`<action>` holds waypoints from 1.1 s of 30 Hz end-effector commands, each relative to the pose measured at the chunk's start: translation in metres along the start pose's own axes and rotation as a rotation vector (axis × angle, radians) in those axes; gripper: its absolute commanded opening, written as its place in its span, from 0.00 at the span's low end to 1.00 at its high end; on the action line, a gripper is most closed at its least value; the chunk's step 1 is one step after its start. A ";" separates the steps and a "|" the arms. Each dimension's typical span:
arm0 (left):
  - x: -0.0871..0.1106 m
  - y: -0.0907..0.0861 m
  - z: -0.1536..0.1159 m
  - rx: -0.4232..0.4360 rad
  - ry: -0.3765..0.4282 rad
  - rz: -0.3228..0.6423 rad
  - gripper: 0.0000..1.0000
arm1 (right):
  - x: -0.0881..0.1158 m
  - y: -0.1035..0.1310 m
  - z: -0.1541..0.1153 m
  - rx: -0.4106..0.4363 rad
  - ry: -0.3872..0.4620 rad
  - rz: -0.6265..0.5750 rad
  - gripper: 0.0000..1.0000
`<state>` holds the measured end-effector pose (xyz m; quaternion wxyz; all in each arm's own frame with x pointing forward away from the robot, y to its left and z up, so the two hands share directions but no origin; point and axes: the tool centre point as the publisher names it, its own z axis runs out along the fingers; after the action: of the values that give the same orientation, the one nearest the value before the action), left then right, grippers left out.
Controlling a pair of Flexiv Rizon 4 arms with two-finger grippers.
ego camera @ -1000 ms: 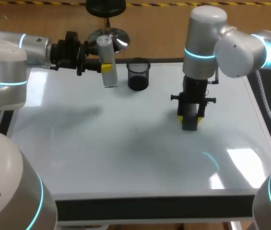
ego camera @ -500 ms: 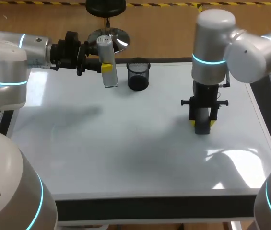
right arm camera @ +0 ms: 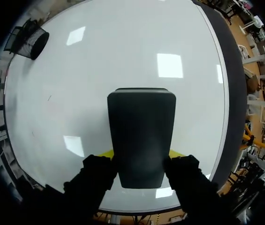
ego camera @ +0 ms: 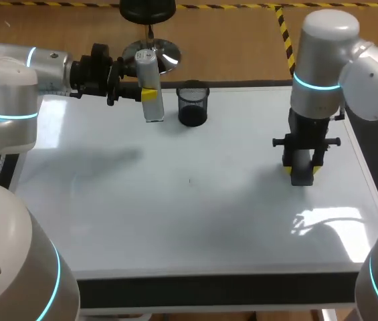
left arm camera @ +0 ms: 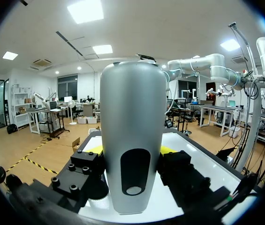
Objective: Pick up the inspection probe, press it on each red-marked spot on the whiteboard one by one, put down the probe, pick up the eraser, and wipe off all the red marks.
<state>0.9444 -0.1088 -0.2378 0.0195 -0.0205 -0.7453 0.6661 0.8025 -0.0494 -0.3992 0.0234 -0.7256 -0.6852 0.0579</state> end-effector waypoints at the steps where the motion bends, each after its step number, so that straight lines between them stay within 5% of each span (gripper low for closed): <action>1: -0.002 -0.001 0.000 0.001 0.004 0.000 0.00 | -0.007 0.000 -0.006 0.012 0.007 -0.016 0.00; 11: -0.002 -0.001 0.000 0.001 0.004 0.000 0.00 | -0.024 0.003 -0.002 0.021 0.002 -0.099 0.00; 33: -0.002 -0.001 0.000 0.001 0.004 0.000 0.00 | -0.053 0.001 0.029 0.000 0.034 -0.087 0.00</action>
<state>0.9444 -0.1088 -0.2378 0.0195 -0.0205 -0.7453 0.6661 0.7971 -0.1016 -0.4213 0.0346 -0.6967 -0.7150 0.0467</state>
